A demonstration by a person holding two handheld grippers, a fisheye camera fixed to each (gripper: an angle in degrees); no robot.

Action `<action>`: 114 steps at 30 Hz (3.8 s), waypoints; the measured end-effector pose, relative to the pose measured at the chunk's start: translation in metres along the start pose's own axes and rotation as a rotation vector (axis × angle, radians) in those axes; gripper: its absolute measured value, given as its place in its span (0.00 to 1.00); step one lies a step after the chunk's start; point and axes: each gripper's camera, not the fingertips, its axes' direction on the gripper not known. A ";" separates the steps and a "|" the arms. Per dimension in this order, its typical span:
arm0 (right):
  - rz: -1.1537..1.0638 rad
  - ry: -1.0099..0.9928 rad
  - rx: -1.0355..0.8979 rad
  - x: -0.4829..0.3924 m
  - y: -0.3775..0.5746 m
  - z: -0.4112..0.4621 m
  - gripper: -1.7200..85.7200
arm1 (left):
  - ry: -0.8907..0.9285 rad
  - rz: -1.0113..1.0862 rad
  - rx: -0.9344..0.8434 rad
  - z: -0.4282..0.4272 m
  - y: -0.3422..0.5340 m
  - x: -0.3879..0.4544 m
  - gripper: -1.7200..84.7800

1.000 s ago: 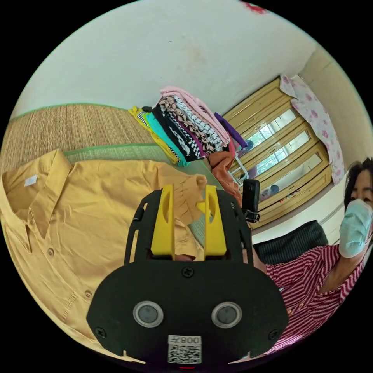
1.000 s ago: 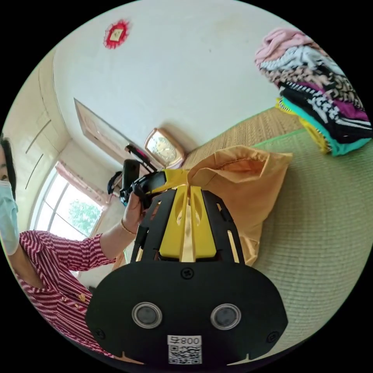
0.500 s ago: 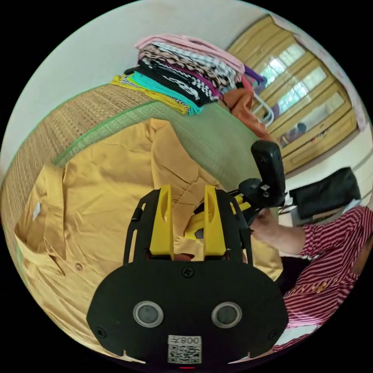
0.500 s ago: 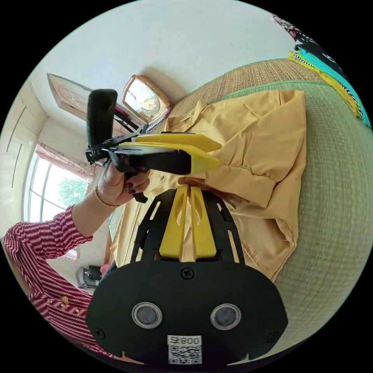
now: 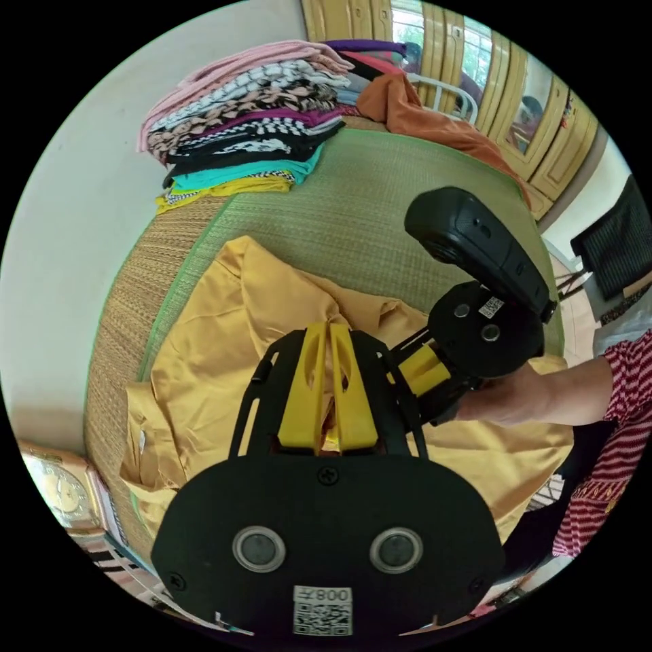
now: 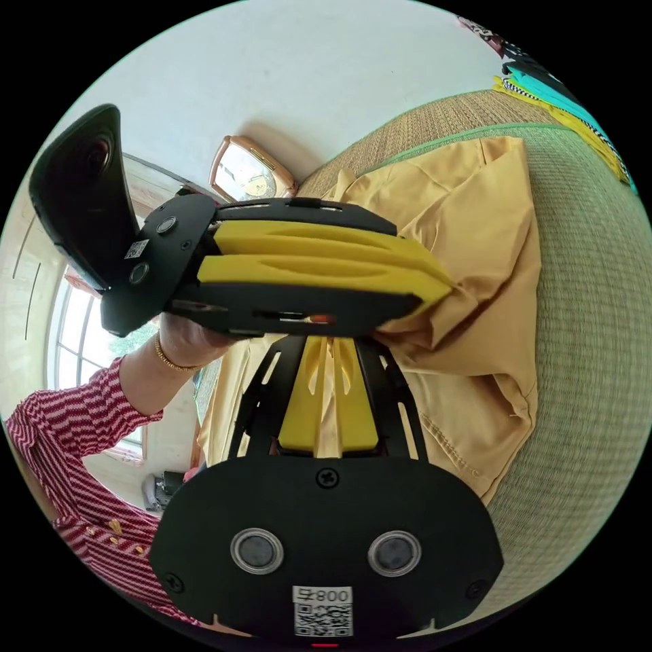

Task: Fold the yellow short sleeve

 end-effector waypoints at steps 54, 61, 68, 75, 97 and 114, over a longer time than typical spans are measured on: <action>-0.001 -0.063 -0.380 0.027 0.162 0.113 0.02 | 0.303 -1.473 0.390 -0.534 0.652 -0.202 0.03; 0.028 0.010 -0.402 0.030 0.206 0.107 0.02 | 0.316 -1.385 0.212 -0.564 0.648 -0.165 0.03; 0.200 0.157 -0.249 0.092 0.251 0.028 0.02 | 0.344 -1.370 0.177 -0.597 0.658 -0.155 0.02; 0.350 0.231 -0.214 0.165 0.298 0.018 0.02 | 0.357 -1.359 0.175 -0.642 0.662 -0.163 0.03; 0.085 0.122 -0.244 0.160 0.157 0.131 0.02 | 0.209 -1.771 0.613 -0.751 0.850 -0.413 0.11; -0.212 0.010 -0.387 0.132 0.015 0.283 0.08 | 0.064 -1.552 0.709 -0.777 0.753 -0.430 0.04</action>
